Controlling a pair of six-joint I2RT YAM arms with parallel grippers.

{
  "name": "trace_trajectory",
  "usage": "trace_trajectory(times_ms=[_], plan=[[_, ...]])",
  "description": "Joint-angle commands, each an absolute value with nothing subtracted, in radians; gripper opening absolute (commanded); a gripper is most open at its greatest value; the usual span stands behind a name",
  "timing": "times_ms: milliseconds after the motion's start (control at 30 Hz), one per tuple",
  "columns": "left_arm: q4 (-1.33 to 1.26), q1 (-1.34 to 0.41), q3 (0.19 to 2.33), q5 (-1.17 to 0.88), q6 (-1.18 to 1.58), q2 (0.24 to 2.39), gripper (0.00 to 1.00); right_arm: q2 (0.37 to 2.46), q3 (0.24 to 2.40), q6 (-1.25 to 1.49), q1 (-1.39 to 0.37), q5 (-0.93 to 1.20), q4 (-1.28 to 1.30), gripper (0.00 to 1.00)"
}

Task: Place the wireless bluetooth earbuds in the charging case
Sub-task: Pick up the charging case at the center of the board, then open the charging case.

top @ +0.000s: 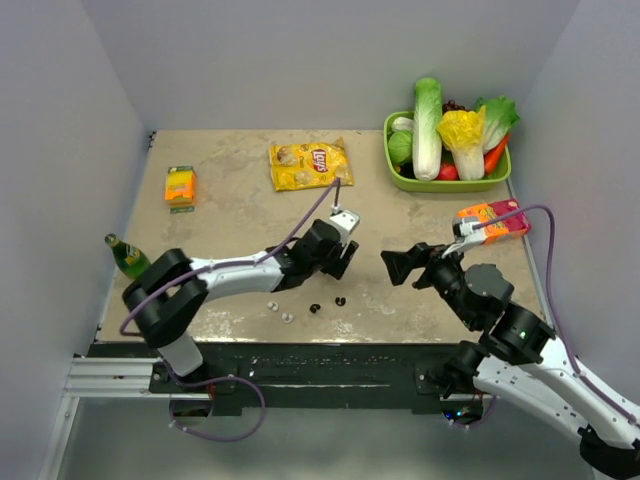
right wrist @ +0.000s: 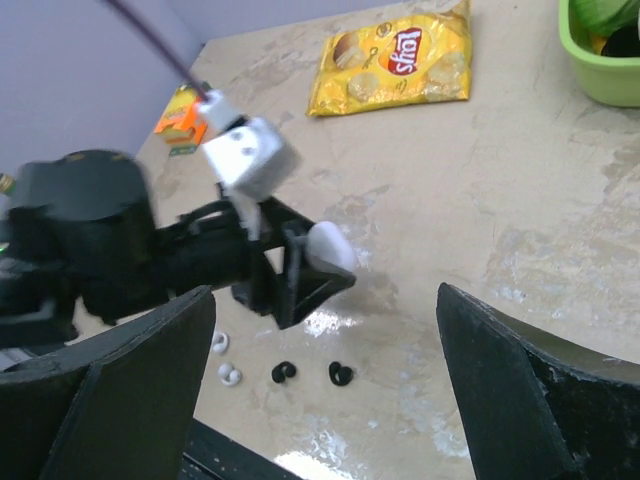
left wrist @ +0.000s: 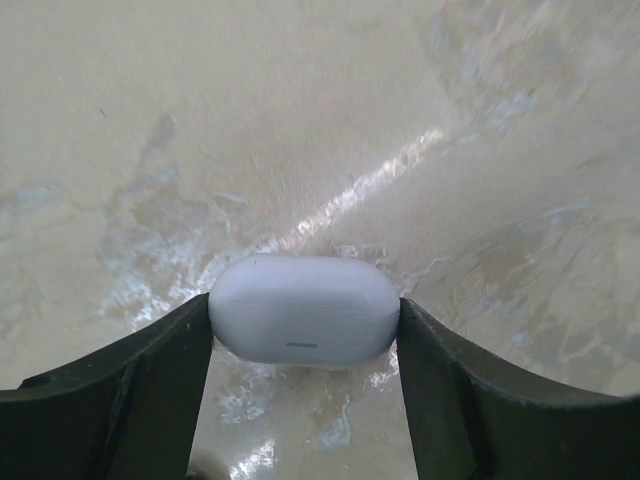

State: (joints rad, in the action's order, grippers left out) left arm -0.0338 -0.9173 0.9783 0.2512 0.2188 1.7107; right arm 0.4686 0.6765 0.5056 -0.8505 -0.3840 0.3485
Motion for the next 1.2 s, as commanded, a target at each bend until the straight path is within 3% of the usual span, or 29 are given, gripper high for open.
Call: trace_trajectory(times_ms=[0, 233, 367, 467, 1167], plan=[[-0.444, -0.916, 0.821, 0.272, 0.164, 1.464, 0.0, 0.518, 0.765, 0.512, -0.851, -0.465, 0.321, 0.94], [-1.207, -0.917, 0.288, 0.02, 0.032, 1.258, 0.0, 0.587, 0.81, 0.414, -0.851, -0.304, 0.288, 0.96], [-1.53, -0.917, 0.141, -0.061, 0.005, 1.258, 0.0, 0.679, 0.865, 0.353, -0.851, -0.203, 0.34, 0.96], [-1.635, -0.917, 0.092, -0.094, -0.034, 1.272, 0.0, 0.773, 0.897, 0.338, -0.851, -0.132, 0.377, 0.98], [-1.462, -0.977, 0.121, -0.115, -0.112, 1.207, 0.0, 1.02, 0.839, 0.394, -0.874, 0.097, 0.212, 0.91]])
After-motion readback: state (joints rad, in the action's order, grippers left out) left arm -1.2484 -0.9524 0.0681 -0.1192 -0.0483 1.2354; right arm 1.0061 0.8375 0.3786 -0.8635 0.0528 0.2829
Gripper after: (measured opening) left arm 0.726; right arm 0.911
